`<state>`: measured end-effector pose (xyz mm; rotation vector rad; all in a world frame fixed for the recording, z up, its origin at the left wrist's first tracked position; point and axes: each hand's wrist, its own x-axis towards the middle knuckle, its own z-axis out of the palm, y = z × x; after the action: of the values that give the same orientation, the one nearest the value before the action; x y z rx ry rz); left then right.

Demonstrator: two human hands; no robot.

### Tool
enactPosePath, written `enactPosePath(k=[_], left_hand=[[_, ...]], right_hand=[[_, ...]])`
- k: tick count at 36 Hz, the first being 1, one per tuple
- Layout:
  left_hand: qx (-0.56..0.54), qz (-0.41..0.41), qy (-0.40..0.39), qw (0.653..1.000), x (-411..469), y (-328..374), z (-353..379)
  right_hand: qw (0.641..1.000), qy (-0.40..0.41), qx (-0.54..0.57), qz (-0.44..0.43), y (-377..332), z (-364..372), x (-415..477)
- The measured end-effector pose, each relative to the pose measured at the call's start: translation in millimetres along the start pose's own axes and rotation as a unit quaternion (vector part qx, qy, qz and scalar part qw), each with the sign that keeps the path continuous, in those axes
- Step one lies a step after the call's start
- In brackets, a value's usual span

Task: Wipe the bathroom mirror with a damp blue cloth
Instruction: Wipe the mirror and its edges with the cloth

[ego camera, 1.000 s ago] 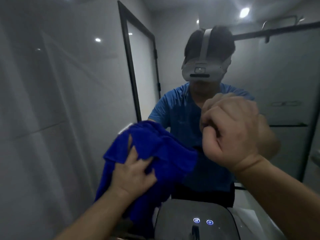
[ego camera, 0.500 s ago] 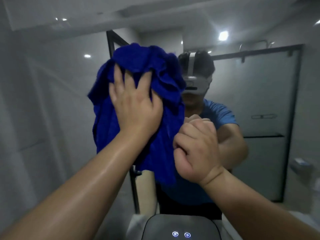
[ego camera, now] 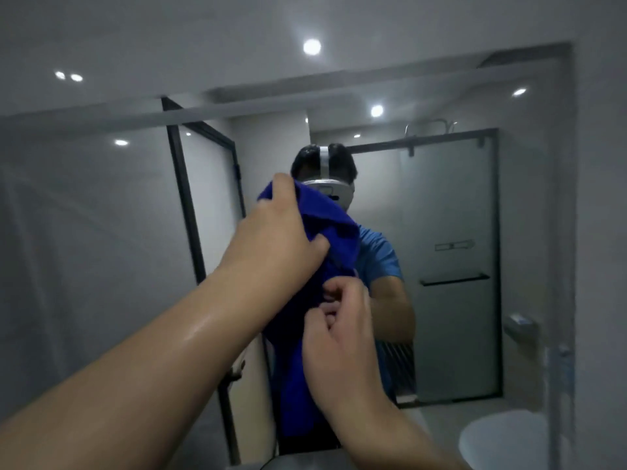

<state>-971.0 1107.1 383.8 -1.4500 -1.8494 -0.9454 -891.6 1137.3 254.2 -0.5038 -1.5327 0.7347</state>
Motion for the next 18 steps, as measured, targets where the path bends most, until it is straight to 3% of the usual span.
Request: enactPosePath(k=[4, 7, 10, 13, 15, 18], left_hand=[[-0.106, 0.010, -0.044, 0.993, -6, 6, 6], [-0.081, 0.050, -0.061, 0.994, -8, -5, 2], [-0.044, 0.091, -0.009, 0.995, -6, -21, -2], [-0.055, 0.140, 0.094, 0.984, -13, -30, 2], [-0.109, 0.157, 0.167, 0.967, -23, -35, 7], [-0.236, 0.187, 0.214, 0.929, -41, -41, 17]], right_hand=[[0.979, 0.140, -0.140, -0.053, 13, -27, 16], [0.954, 0.199, -0.219, -0.050, 22, -63, 49], [0.939, 0.186, -0.273, -0.093, 22, -84, 82], [0.923, 0.164, -0.309, -0.163, 9, -83, 114], [0.916, 0.148, -0.319, -0.194, -4, -72, 129], [0.893, 0.125, -0.356, -0.247, -13, -51, 133]])
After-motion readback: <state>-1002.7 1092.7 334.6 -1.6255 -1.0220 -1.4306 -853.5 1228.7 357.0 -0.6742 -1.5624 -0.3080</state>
